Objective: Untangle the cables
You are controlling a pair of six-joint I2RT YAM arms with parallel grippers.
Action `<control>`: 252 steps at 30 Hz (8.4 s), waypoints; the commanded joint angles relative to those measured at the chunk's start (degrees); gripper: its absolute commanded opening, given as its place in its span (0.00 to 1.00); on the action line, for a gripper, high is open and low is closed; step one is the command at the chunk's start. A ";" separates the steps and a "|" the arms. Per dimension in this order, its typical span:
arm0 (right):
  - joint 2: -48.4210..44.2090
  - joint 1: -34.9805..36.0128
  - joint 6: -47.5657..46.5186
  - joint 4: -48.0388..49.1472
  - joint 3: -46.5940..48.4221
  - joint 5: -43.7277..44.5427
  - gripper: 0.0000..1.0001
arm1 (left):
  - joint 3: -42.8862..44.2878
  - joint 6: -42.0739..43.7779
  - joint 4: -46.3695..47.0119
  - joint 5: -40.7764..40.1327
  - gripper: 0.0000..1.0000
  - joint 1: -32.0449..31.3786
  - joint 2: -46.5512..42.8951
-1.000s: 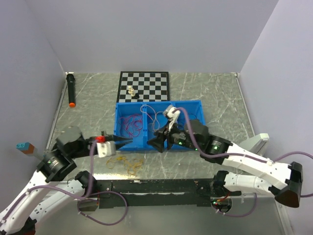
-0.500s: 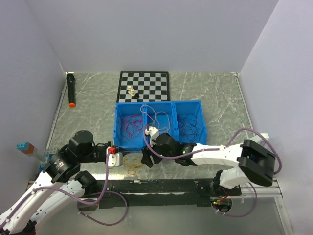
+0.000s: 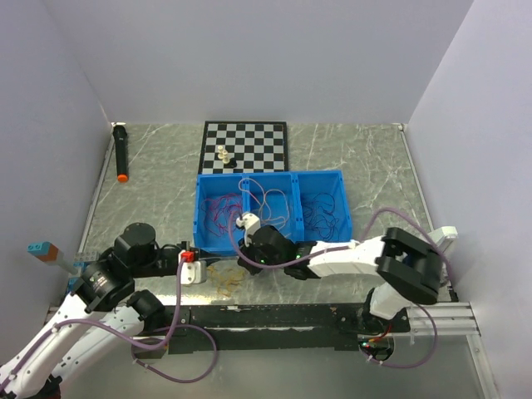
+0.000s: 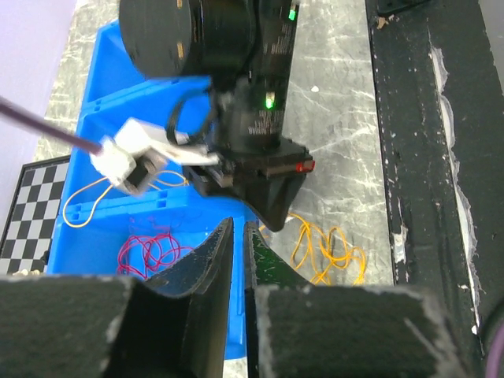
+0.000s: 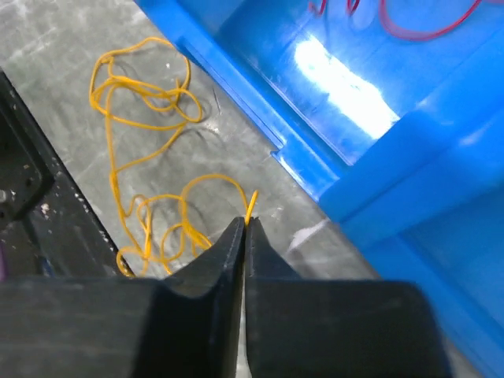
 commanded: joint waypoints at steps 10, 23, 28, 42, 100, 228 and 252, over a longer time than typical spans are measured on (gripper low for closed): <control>-35.32 4.38 -3.67 -18.16 8.66 6.03 0.00 | -9.18 -11.69 21.37 5.75 0.21 0.15 -1.46; -36.65 4.46 -4.72 -19.75 19.56 1.19 0.00 | -6.02 -21.61 33.14 7.51 0.10 -0.20 7.15; -36.12 4.46 -6.48 -21.42 22.73 1.98 0.00 | -3.65 -31.71 37.72 7.33 0.51 -0.38 7.86; -34.45 4.46 -7.98 -21.42 26.86 2.68 0.00 | -3.11 -43.69 40.62 14.46 0.19 -0.55 8.30; -40.16 4.46 -27.57 -36.01 50.23 16.04 0.00 | -7.33 -29.97 32.10 9.36 0.01 -0.03 3.12; -27.95 4.47 -34.35 -40.23 84.17 8.76 0.00 | -17.97 -14.76 53.97 1.53 0.72 -10.22 8.04; -26.27 4.46 -29.60 -35.93 77.23 5.24 0.00 | -12.78 -33.30 59.60 6.02 0.84 -16.55 12.87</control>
